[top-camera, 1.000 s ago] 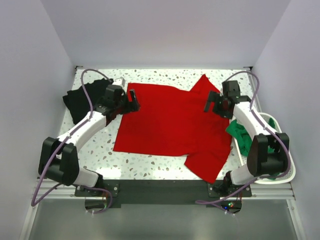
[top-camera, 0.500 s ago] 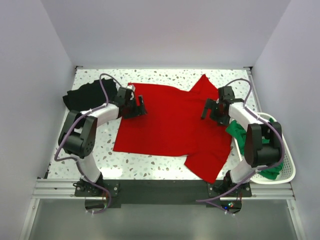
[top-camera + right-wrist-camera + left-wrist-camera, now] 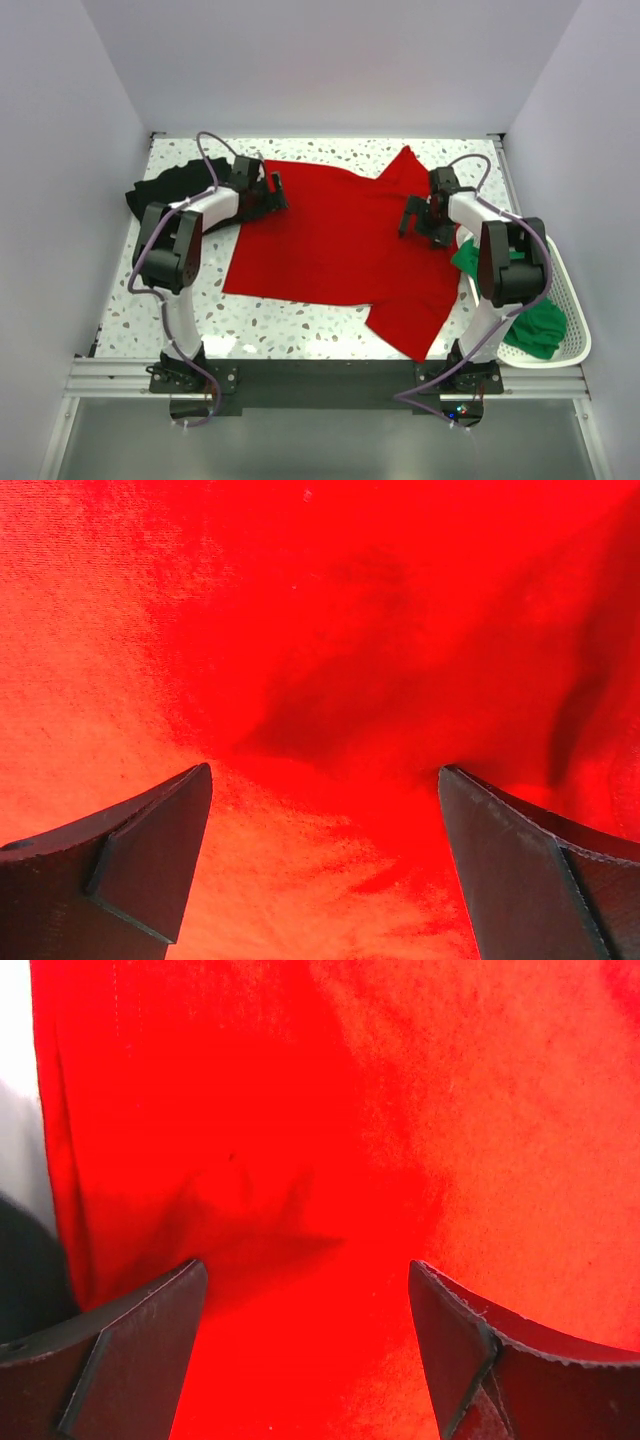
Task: Fold and stack the t-shirts
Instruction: Flatten the tshirt out, then fold the tshirt
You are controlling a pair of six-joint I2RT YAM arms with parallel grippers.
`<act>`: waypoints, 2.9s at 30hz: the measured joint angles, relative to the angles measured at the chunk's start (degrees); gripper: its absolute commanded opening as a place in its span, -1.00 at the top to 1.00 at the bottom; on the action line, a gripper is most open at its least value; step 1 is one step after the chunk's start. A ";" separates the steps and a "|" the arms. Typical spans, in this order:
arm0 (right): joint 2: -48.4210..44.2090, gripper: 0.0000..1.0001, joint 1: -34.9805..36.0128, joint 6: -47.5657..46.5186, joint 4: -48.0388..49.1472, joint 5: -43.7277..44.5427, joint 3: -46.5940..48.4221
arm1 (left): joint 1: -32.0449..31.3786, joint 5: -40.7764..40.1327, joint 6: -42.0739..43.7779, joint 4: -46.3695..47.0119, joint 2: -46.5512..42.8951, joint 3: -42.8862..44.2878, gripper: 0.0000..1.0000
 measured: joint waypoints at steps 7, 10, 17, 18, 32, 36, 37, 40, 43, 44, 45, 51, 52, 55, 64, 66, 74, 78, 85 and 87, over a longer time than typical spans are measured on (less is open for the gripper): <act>4.72 -0.95 0.02 0.63 -1.25 0.74 6.12 | 1.46 -0.28 0.46 -1.44 6.91 9.81 -0.75; 6.67 -0.95 0.02 1.09 -1.90 0.76 8.87 | 1.97 -0.33 0.55 -1.81 9.40 13.44 -0.74; 10.71 -0.95 0.07 1.25 -3.87 0.61 15.02 | 2.54 0.20 1.62 -2.01 13.99 20.31 -0.74; 11.10 -0.95 0.11 1.25 -4.22 0.48 15.67 | 2.54 0.26 1.73 -2.01 14.03 20.39 -0.74; 10.95 -0.95 0.33 0.98 -7.74 -3.93 20.83 | -2.71 -6.78 3.52 -2.95 -7.89 5.97 -0.68; 8.61 -0.95 0.37 0.94 -9.53 -4.33 20.81 | -4.59 -13.11 3.26 -3.85 -22.64 -4.72 -0.44; 7.48 -0.95 0.37 0.92 -9.77 -4.50 20.63 | -4.37 -14.91 2.93 -3.52 -26.05 -8.02 -0.40; 3.06 -0.95 0.37 0.85 -10.08 -5.33 19.06 | -2.14 -18.32 1.46 -5.20 -33.24 -18.25 -0.22; -1.55 -0.95 0.37 0.74 -10.64 -5.73 17.05 | 2.54 -19.30 0.33 -7.37 -36.81 -24.28 -0.13; -3.02 -0.95 0.37 0.70 -10.80 -5.86 16.24 | 3.69 -19.65 0.04 -7.91 -37.18 -25.81 -0.11; -4.24 -0.95 0.37 0.57 -11.08 -6.01 15.56 | 4.92 -20.00 -0.13 -8.46 -37.42 -27.52 -0.05; -9.31 -0.95 0.37 0.35 -12.11 -6.73 11.17 | 7.98 -19.17 -1.14 -8.96 -37.62 -32.65 0.08; -9.99 -0.95 0.37 0.35 -12.31 -6.71 10.40 | 8.46 -19.04 -1.14 -8.90 -37.62 -33.31 0.10; -11.74 -0.95 0.37 0.35 -12.85 -6.71 8.41 | 8.87 -18.36 -1.18 -8.68 -37.38 -34.51 0.14; -15.04 -0.95 0.37 0.37 -13.88 -6.71 5.77 | 8.87 -14.67 -1.22 -4.52 -36.00 -37.07 0.16; -15.34 -0.95 0.37 0.37 -13.88 -6.71 5.38 | 8.87 -14.29 -1.20 -3.89 -35.26 -37.18 0.17; -16.85 -0.95 0.37 0.39 -14.10 -6.71 4.33 | 8.87 -13.92 -1.03 -1.22 -32.41 -37.13 0.46; -18.43 -0.94 0.48 0.39 -14.01 -6.71 2.45 | 8.87 -13.84 -1.05 0.04 -31.76 -37.09 0.72; -23.58 -0.83 5.92 0.90 -14.75 -4.92 -5.42 | 8.87 -13.18 -0.96 0.42 -31.52 -37.09 1.00; -25.55 -0.69 9.94 1.66 -14.97 -4.17 -8.87 | 8.87 -13.07 -0.92 0.39 -31.52 -37.09 1.00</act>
